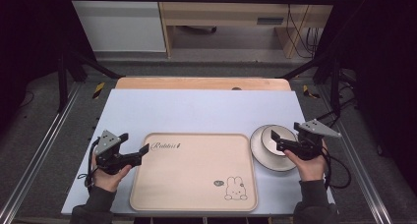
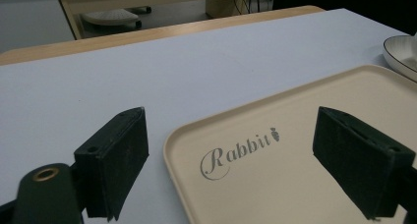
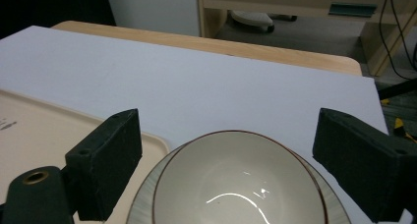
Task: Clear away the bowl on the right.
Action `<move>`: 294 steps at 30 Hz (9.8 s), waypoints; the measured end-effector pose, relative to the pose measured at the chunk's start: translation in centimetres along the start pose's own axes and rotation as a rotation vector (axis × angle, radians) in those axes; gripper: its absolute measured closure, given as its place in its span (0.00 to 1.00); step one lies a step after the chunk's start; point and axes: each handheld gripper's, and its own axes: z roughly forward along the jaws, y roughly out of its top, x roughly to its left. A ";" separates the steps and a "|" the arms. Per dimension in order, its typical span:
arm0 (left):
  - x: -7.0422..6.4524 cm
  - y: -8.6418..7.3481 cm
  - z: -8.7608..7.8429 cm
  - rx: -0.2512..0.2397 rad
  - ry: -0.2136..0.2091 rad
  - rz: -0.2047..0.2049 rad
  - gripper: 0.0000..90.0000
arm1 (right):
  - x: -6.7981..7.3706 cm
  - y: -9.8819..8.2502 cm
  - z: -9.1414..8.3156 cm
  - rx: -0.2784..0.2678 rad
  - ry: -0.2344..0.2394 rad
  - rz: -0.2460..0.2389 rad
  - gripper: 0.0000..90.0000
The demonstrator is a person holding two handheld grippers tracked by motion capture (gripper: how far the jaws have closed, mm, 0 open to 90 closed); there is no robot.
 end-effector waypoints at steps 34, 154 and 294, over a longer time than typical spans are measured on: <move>-0.3 -0.3 0.3 0.019 0.001 0.017 0.16 | -3.7 -1.8 2.2 0.198 -0.127 0.028 0.33; -0.5 -0.7 1.0 0.066 -0.001 0.046 0.19 | -4.9 -2.6 4.0 0.410 -0.109 0.251 0.92; -0.7 -0.8 0.9 0.069 -0.028 0.060 0.18 | 7.7 4.3 4.6 0.272 0.204 0.051 0.92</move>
